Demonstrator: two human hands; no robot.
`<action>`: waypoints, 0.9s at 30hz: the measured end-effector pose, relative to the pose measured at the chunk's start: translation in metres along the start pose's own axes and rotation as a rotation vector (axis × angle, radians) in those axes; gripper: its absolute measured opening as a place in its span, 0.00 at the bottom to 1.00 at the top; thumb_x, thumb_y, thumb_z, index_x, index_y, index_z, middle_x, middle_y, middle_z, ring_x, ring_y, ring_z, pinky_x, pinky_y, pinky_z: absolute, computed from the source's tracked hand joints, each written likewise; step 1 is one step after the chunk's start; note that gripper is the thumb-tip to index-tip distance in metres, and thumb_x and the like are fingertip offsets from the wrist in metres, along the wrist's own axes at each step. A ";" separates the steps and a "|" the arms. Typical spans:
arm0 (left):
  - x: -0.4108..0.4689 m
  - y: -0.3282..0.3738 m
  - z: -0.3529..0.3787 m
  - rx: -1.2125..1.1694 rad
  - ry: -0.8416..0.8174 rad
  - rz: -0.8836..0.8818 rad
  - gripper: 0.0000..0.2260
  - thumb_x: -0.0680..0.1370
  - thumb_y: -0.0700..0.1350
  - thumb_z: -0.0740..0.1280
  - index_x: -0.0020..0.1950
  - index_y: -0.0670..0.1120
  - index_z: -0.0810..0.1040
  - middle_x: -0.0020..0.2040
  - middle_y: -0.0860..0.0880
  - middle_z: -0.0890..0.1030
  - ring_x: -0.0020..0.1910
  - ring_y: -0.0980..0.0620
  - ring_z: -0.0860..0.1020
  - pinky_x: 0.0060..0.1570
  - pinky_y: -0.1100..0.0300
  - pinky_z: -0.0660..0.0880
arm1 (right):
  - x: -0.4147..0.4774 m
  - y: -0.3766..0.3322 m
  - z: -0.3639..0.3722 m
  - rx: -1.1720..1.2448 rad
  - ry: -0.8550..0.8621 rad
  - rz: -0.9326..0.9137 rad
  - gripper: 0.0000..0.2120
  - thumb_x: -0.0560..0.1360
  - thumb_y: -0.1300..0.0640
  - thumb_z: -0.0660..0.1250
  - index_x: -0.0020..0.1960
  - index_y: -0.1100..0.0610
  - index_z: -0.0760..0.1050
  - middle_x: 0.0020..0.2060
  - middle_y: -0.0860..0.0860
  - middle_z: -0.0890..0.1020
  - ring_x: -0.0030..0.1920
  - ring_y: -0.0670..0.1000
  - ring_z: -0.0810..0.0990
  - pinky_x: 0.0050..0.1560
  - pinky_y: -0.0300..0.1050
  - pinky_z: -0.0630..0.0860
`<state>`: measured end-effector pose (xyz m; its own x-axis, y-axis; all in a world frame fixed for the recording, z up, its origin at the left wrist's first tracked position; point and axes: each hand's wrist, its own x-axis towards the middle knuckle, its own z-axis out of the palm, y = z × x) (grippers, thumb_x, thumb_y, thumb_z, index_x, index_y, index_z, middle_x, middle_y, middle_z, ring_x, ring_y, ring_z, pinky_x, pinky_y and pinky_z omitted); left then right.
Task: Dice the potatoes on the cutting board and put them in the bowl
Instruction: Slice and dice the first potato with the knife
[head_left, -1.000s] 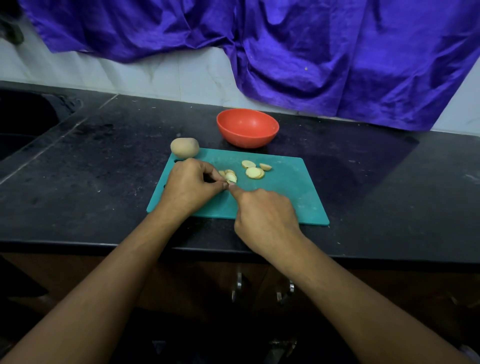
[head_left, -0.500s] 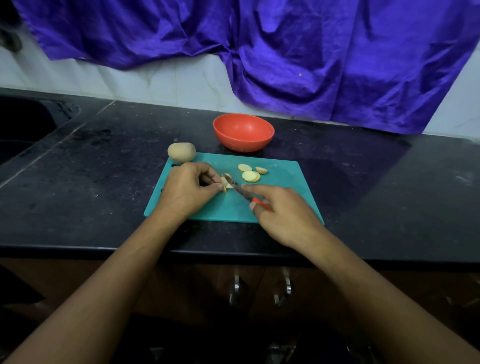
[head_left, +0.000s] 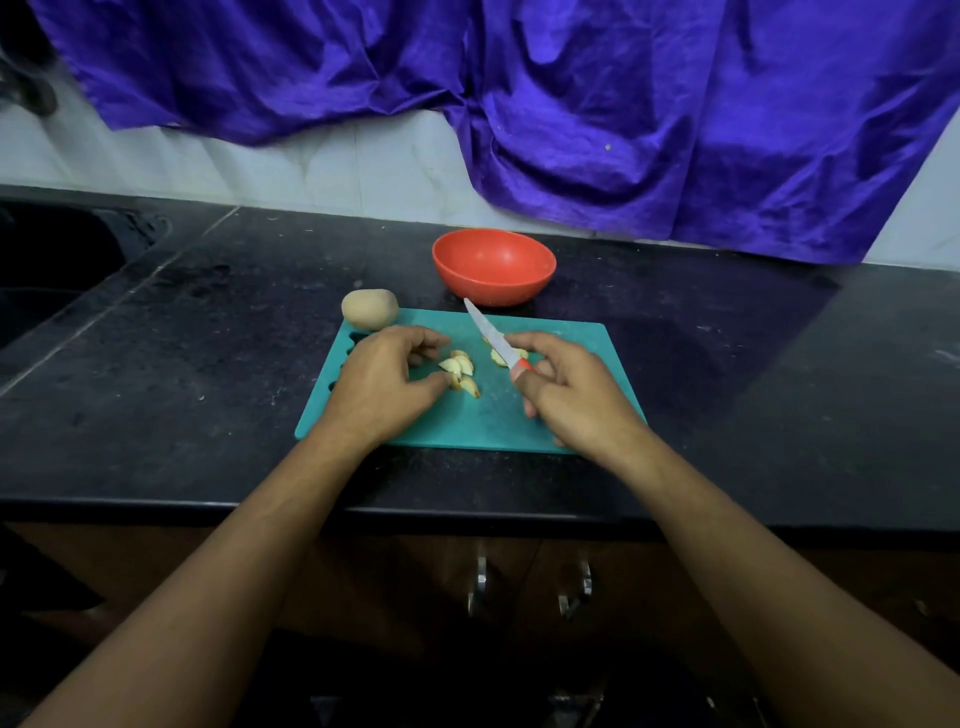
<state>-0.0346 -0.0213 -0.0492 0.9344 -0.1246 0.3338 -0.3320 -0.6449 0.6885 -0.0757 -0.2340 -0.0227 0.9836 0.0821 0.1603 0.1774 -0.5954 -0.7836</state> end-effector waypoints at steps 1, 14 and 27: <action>0.001 0.001 0.000 0.049 -0.019 0.007 0.19 0.73 0.49 0.76 0.64 0.50 0.82 0.53 0.54 0.82 0.52 0.55 0.79 0.58 0.51 0.78 | 0.000 0.002 0.003 0.033 0.004 0.003 0.17 0.83 0.56 0.64 0.71 0.48 0.75 0.30 0.48 0.80 0.28 0.42 0.75 0.29 0.41 0.71; 0.016 0.008 0.005 0.314 -0.108 0.052 0.22 0.70 0.70 0.71 0.57 0.58 0.80 0.46 0.58 0.76 0.48 0.55 0.77 0.46 0.54 0.74 | -0.009 0.012 0.008 0.362 0.088 -0.048 0.13 0.84 0.59 0.63 0.66 0.48 0.76 0.30 0.52 0.76 0.24 0.41 0.71 0.26 0.31 0.66; 0.013 -0.001 -0.003 0.283 -0.117 0.058 0.24 0.69 0.72 0.69 0.56 0.58 0.82 0.43 0.56 0.78 0.42 0.59 0.76 0.40 0.56 0.72 | -0.009 0.014 0.010 0.352 0.102 -0.049 0.14 0.84 0.59 0.64 0.68 0.51 0.77 0.30 0.49 0.77 0.25 0.41 0.71 0.27 0.31 0.67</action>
<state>-0.0225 -0.0199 -0.0441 0.9291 -0.2426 0.2790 -0.3508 -0.8167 0.4581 -0.0814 -0.2347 -0.0410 0.9687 0.0135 0.2478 0.2416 -0.2802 -0.9291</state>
